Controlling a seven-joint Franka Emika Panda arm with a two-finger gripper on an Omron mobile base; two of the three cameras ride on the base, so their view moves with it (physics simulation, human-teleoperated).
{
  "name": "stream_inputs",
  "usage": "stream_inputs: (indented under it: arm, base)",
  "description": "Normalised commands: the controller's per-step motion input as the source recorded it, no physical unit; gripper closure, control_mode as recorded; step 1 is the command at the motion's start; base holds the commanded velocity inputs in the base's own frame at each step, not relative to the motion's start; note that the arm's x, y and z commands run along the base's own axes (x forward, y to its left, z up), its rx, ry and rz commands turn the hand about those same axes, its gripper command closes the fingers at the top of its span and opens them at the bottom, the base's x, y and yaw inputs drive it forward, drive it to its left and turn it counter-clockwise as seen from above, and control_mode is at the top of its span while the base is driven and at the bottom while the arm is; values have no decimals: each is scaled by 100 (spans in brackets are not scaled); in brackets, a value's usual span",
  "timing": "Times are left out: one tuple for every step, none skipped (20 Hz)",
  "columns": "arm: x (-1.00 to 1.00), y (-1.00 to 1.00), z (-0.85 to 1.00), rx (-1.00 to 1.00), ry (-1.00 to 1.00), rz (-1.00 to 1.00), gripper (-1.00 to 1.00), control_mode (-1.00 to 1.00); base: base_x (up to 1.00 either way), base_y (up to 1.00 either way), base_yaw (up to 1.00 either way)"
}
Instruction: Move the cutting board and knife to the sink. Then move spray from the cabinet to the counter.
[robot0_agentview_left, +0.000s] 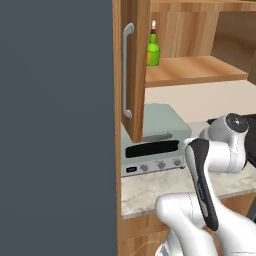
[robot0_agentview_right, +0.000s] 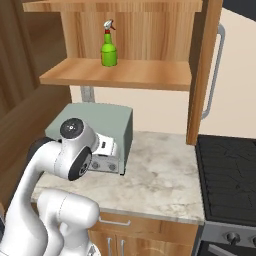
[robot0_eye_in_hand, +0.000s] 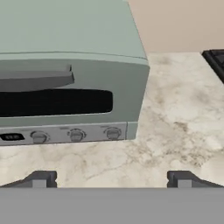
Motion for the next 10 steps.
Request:
stream_inputs:
  arm:
    - [7,5,54,0,-18,-5,-100,-100]
    - [6,0,52,-1,-15,-4,-100,-100]
    - [9,0,55,-3,-20,-2,-100,-100]
    - [9,0,54,-2,-18,0,-100,-100]
    - [8,0,53,-1,-19,0,-100,-100]
    - [9,0,55,-1,-20,0,-100,-100]
    - [9,0,55,-3,-20,0,-100,-100]
    - [5,0,53,-4,-20,0,-100,-100]
    - [5,0,52,-7,-19,0,-100,-100]
    - [6,3,51,-9,-20,0,-100,-100]
  base:
    - [0,0,0]
    - [0,0,0]
    - [0,0,0]
    - [0,0,0]
    - [0,0,0]
    - [0,0,0]
    - [0,0,0]
    - [0,0,0]
    - [0,0,0]
    - [0,0,0]
